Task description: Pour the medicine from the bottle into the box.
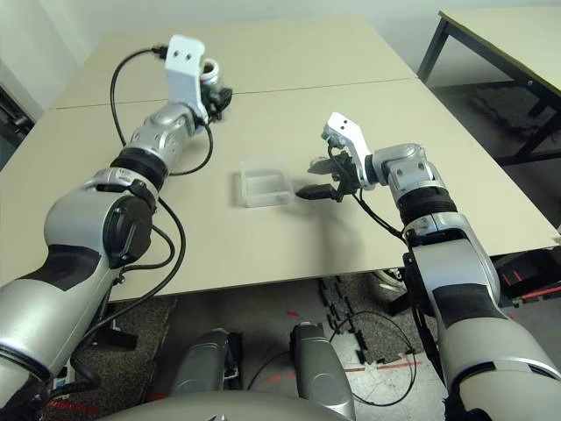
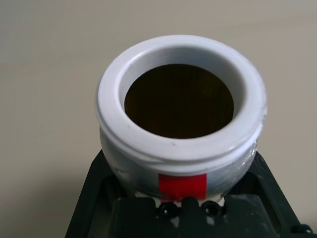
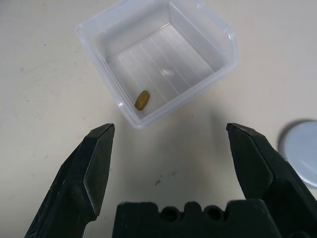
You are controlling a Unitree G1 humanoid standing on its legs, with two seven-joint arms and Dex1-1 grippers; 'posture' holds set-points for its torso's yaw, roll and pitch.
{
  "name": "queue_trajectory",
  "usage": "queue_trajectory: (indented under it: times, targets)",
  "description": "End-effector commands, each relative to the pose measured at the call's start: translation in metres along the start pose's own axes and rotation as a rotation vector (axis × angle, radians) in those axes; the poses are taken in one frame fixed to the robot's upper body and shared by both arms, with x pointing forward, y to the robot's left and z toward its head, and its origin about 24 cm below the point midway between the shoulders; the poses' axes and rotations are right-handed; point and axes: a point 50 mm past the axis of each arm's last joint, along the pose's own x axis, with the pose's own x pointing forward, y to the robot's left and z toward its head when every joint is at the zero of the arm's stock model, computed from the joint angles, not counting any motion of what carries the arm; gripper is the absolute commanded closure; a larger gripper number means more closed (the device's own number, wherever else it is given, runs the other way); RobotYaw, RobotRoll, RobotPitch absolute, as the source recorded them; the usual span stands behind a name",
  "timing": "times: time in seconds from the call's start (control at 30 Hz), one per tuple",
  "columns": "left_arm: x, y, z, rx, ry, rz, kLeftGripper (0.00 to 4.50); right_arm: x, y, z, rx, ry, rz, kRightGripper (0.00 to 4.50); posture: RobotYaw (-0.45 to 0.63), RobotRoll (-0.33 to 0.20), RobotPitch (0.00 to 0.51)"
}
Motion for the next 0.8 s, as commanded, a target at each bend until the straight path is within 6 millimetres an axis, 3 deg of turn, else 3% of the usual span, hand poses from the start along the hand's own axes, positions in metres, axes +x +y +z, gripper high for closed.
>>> queue_trajectory:
  times: [0.03, 0.3, 0.8]
  targets:
    - [-0.001, 0.006, -0.002, 0.011, 0.005, 0.031, 1.95, -0.001, 0.001, 0.001, -0.004, -0.007, 0.009, 0.00, 0.03, 0.000, 0.081]
    - [-0.002, 0.007, -0.011, 0.209, 0.031, 0.025, 1.95, -0.003, 0.000, 0.000, -0.002, -0.010, -0.001, 0.00, 0.02, 0.000, 0.076]
    - [-0.008, 0.020, -0.040, 0.114, 0.106, 0.065, 1.95, -0.004, -0.001, 0.001, -0.003, -0.015, -0.018, 0.00, 0.02, 0.000, 0.080]
